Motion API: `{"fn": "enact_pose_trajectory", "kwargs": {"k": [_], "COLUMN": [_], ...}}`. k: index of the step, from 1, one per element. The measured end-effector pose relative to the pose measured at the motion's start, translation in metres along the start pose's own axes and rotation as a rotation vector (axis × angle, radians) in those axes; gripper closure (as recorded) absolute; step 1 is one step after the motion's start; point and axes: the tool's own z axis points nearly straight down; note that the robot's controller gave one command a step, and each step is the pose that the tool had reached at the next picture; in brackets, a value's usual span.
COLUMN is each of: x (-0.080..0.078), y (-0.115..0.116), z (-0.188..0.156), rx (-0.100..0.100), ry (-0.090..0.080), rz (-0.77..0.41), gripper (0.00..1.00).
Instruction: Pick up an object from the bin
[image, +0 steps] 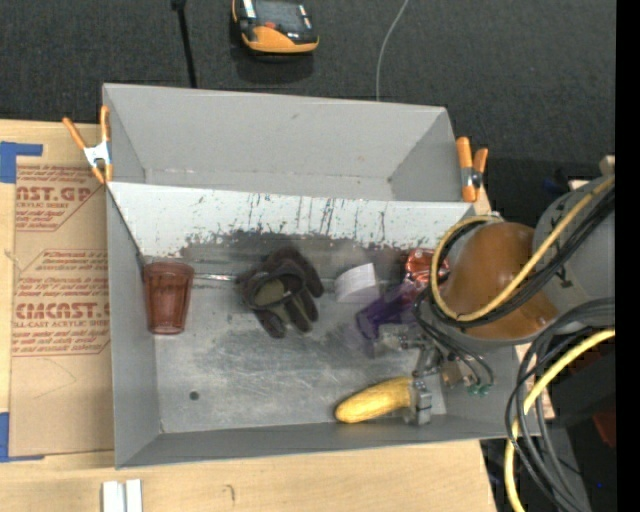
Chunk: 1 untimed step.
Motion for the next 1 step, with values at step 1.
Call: {"fn": "enact_pose_trajectory", "kwargs": {"k": [1], "x": [-0.0079], "y": [0.0147], "z": [0.0045], "rx": [-0.004], "ry": [0.008], "rz": [0.208], "gripper": [1.00]}}
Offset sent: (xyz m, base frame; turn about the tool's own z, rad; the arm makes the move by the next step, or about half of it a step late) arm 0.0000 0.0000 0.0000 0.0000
